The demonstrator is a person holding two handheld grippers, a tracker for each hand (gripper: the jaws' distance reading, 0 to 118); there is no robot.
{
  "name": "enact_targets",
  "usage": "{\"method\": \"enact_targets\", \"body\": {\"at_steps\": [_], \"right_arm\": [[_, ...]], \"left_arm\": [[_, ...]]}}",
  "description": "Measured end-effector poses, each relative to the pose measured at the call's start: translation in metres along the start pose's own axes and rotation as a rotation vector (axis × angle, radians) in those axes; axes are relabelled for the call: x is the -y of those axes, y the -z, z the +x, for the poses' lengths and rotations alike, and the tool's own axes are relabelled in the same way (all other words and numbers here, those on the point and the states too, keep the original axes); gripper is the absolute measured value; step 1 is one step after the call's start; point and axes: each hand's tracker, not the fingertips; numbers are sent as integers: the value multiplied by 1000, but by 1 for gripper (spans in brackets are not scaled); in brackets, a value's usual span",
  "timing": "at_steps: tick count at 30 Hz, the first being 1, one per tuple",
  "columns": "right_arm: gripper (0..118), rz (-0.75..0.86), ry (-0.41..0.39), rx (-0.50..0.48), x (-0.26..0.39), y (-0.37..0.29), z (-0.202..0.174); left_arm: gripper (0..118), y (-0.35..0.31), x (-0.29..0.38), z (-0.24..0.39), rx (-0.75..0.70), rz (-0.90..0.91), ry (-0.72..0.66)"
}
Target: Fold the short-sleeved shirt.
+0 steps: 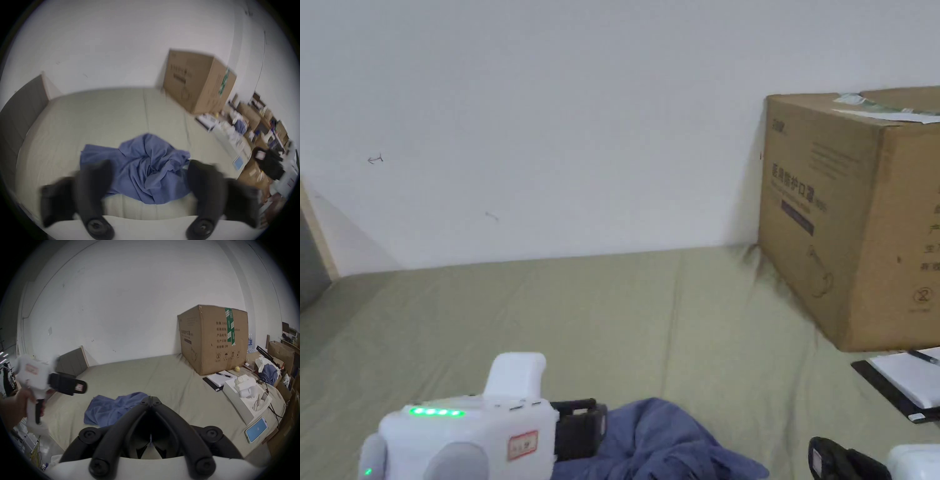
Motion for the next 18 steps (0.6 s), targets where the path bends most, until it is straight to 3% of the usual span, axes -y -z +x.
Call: {"method": "enact_targets", "body": {"at_steps": [4, 9, 18], "right_arm": [[0, 129, -38, 6, 2, -19, -14], [0, 254, -62, 30, 11, -35, -23], [0, 218, -69, 69, 9, -35, -24]], "left_arm": [[0, -67, 47, -8, -67, 251, -53], [0, -107, 95, -2, -282, 511, 39], [0, -106, 106, -1, -333, 456, 69]]}}
